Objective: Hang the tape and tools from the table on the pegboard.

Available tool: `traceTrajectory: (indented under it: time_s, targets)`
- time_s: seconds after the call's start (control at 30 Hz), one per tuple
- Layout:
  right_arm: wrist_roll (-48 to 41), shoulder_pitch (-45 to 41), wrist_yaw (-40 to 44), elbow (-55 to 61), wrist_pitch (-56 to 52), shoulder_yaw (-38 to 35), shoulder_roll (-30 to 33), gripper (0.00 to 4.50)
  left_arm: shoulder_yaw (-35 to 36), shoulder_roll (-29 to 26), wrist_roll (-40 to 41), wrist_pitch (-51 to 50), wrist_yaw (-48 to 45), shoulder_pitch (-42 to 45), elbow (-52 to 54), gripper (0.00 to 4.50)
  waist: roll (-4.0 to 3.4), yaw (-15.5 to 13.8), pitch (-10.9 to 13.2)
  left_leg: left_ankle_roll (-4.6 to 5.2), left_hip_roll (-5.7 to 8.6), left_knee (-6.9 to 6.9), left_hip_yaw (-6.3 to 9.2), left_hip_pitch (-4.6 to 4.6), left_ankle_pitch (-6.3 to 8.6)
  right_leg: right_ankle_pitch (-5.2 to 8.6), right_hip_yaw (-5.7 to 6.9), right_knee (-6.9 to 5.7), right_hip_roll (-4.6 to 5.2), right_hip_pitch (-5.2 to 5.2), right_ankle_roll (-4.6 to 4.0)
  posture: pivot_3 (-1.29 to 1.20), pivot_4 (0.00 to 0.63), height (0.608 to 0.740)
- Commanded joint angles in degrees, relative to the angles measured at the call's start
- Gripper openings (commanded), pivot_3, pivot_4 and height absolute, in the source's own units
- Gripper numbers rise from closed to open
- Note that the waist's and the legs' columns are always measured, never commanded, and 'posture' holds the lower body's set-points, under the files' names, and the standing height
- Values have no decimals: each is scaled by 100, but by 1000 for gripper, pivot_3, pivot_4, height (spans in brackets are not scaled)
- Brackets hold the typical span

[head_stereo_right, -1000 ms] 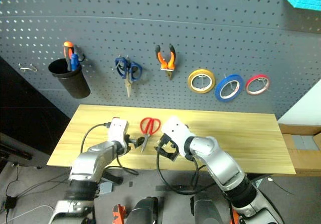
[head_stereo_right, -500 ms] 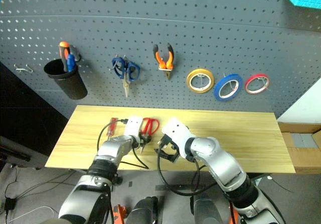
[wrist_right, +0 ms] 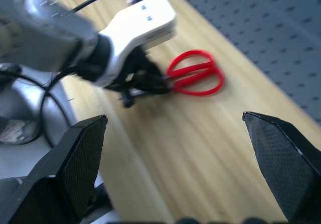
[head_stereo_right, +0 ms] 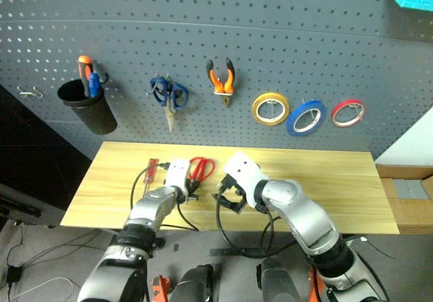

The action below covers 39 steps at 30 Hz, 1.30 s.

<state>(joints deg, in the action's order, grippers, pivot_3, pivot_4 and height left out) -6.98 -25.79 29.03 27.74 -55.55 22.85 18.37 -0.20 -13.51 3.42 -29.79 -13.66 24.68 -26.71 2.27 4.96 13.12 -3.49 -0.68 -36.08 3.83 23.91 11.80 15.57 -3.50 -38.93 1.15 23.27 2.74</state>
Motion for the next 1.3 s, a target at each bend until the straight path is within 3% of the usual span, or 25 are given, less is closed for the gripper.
traceTrajectory:
  time_s: [0.03, 0.2, 0.43, 0.67, 0.87, 1.3]
  targets:
    - [-266, -61, 226, 725, 251, -412, 193, 4500, 66, -196, 94, -16, -215, -510, 1211, 1069, -4, 9, 11, -1, -2, 3, -1, 1, 1, 0, -2, 0, 0, 3, 0, -121, 248, 740]
    - [-882, -104, 715, 1228, 222, -886, 533, 4500, 112, -488, 120, 303, -449, -1368, 2646, 1069, -14, 3, 33, -2, -4, 9, 1, 1, 1, 3, -1, 3, -1, 3, 1, -122, 252, 740]
    - [-1619, -224, 1347, 1429, 387, -1485, 1167, 4500, 244, -884, -87, 1908, -616, -2527, 4266, 1069, -23, -13, 56, -2, -11, 9, -8, 0, 1, 6, -8, 14, 4, 2, 3, -115, 249, 740]
    - [-1902, -283, 1558, 1249, 636, -1615, 1470, 4500, 898, -1223, -446, 3116, -327, -2743, 5066, 1069, -23, -22, 97, -1, -11, 11, -17, 1, 2, 20, -12, 25, 1, 2, 19, -93, 236, 740]
    - [-1799, -408, 1580, 877, 998, -1476, 1580, 4500, 1292, -1389, -342, 3074, -281, -2097, 4866, 1069, -25, -36, 99, -1, -6, 9, -19, 4, 1, 19, -9, 27, 1, 2, 19, -65, 213, 740]
    - [-1721, -591, 1603, 666, 1241, -1268, 1638, 4500, 883, -1427, -401, 3358, -540, -908, 3213, 1069, -24, -29, 99, 0, -5, 10, -19, 7, 2, 8, -7, 26, 0, 4, 2, -92, 215, 740]
